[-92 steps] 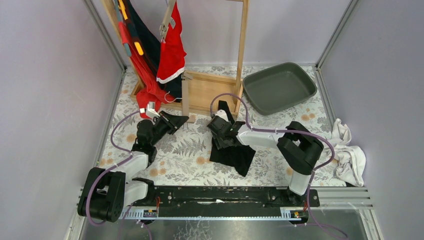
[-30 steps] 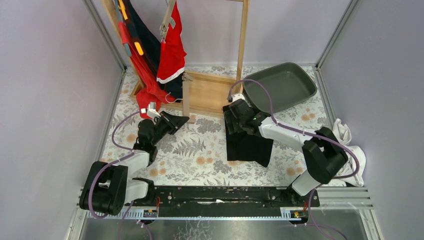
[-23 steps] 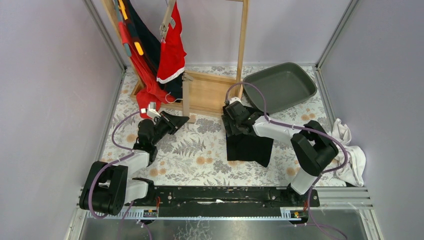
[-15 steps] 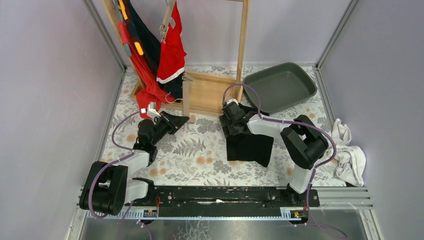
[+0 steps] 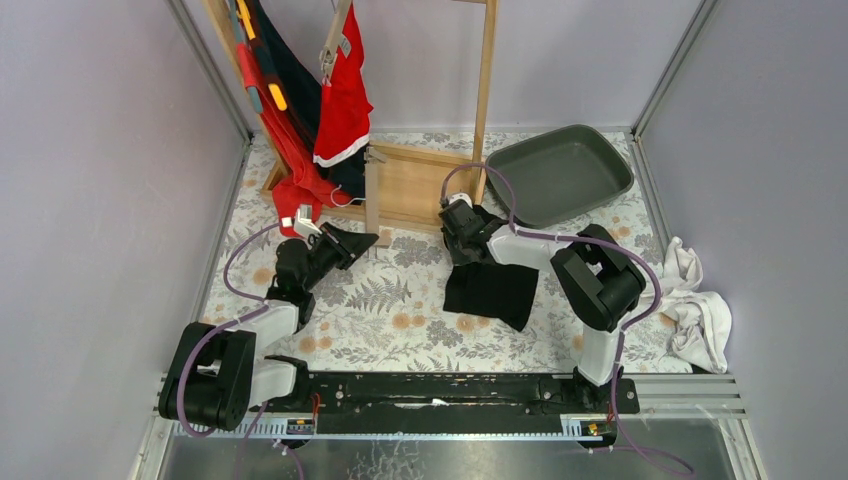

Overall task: Clip the underwear to the hanger
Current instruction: Adjust the underwear at the center of the board.

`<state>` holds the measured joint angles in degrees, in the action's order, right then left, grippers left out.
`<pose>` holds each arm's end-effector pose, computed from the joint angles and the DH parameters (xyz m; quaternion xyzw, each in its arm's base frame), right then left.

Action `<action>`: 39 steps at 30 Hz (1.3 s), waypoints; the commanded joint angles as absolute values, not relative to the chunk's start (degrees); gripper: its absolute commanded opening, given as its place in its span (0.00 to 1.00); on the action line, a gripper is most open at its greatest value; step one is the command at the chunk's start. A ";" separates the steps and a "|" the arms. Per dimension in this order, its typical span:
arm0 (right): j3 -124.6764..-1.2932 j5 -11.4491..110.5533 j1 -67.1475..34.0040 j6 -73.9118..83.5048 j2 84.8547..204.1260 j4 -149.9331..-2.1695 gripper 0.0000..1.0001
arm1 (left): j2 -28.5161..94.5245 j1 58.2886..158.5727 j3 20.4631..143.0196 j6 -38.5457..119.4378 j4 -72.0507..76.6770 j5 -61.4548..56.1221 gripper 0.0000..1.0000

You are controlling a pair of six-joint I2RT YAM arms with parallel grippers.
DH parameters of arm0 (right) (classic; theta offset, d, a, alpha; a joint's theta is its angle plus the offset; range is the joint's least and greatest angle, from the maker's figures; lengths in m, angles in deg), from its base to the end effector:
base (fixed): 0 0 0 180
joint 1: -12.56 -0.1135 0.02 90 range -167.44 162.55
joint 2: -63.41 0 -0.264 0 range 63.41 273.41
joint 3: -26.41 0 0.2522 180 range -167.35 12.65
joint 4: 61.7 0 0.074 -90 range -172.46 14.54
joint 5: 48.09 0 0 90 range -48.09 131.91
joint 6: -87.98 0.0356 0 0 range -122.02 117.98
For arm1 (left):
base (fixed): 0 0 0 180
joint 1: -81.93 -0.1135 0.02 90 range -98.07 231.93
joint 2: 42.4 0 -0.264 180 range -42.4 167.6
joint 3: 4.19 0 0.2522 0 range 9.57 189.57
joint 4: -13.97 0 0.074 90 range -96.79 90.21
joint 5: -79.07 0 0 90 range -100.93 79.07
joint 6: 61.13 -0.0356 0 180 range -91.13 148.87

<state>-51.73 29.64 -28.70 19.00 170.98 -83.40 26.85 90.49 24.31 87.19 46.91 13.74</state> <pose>0.2964 0.2499 0.1566 -0.1297 0.9293 0.0848 0.3353 0.2182 -0.0479 0.1813 -0.1824 0.7270 -0.4882 0.4471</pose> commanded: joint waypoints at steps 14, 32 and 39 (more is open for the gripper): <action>-42.31 28.96 -28.57 17.49 154.08 -70.46 0.00 | 26.62 89.95 24.06 87.75 52.20 14.54 0.00; -55.77 28.57 -24.66 11.36 165.86 -66.58 0.03 | 25.88 89.93 23.93 88.98 54.04 15.11 0.00; -57.37 28.47 -21.29 10.75 166.33 -69.03 0.67 | 26.85 89.93 24.16 88.90 54.52 15.04 0.00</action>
<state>-54.55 29.51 -22.54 12.20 167.15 -69.94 26.74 90.47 24.21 88.68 48.31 14.22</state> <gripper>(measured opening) 0.520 0.144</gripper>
